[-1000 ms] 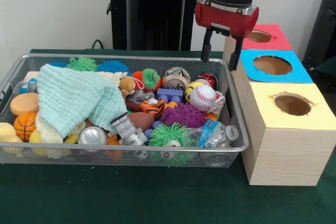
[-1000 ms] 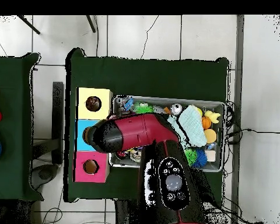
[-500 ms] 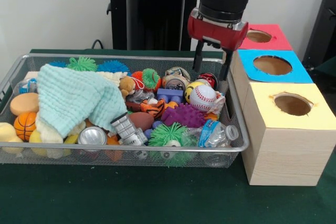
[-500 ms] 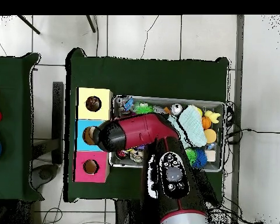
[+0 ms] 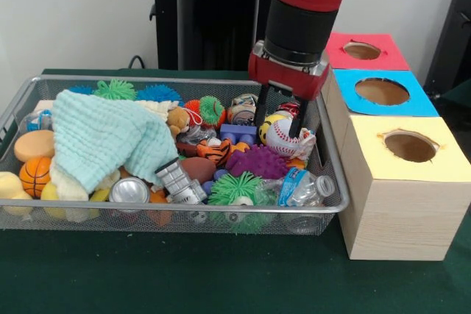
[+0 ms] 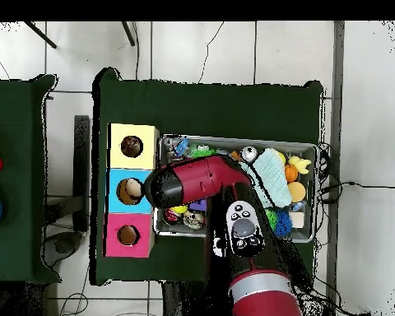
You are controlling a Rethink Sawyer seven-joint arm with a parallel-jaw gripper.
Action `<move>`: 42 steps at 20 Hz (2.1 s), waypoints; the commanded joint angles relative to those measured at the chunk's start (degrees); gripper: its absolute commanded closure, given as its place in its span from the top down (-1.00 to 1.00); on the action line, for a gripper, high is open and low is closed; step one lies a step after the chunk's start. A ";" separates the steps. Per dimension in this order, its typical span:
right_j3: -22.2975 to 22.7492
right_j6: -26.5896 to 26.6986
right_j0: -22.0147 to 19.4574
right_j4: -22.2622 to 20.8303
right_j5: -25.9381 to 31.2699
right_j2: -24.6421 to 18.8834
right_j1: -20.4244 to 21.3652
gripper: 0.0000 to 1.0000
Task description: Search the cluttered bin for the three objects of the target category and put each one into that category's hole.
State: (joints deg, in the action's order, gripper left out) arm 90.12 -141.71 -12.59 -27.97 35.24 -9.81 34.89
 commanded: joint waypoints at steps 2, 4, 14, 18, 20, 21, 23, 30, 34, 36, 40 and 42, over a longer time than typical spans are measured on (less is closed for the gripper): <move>-6.30 14.10 -0.21 -4.80 4.35 -5.52 -5.46 1.00; -5.75 13.03 0.84 -5.05 4.03 -5.20 -5.03 1.00; -5.68 13.05 2.26 -4.13 5.11 -6.27 -6.29 1.00; -5.36 13.86 1.72 -4.39 4.04 -7.25 -7.14 1.00; -5.36 15.10 1.12 -4.80 3.45 -8.20 -7.17 1.00; -5.39 16.08 0.53 -4.53 3.92 -9.02 -7.40 1.00; -5.28 16.88 -0.08 -4.44 4.50 -9.66 -7.50 1.00; -1.68 17.45 -1.53 -4.71 5.23 -10.21 -5.78 1.00; -0.46 20.44 -3.03 -4.75 7.74 -11.23 -4.20 1.00; 0.41 21.37 -3.86 -4.80 8.70 -11.76 -3.68 1.00; 0.13 28.00 -5.35 -5.60 13.21 -14.15 -2.13 1.00; 0.77 28.38 -5.99 -5.73 13.23 -14.70 -2.03 1.00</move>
State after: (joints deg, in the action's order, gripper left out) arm 87.52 -137.11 -15.90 -29.71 39.83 -18.36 31.85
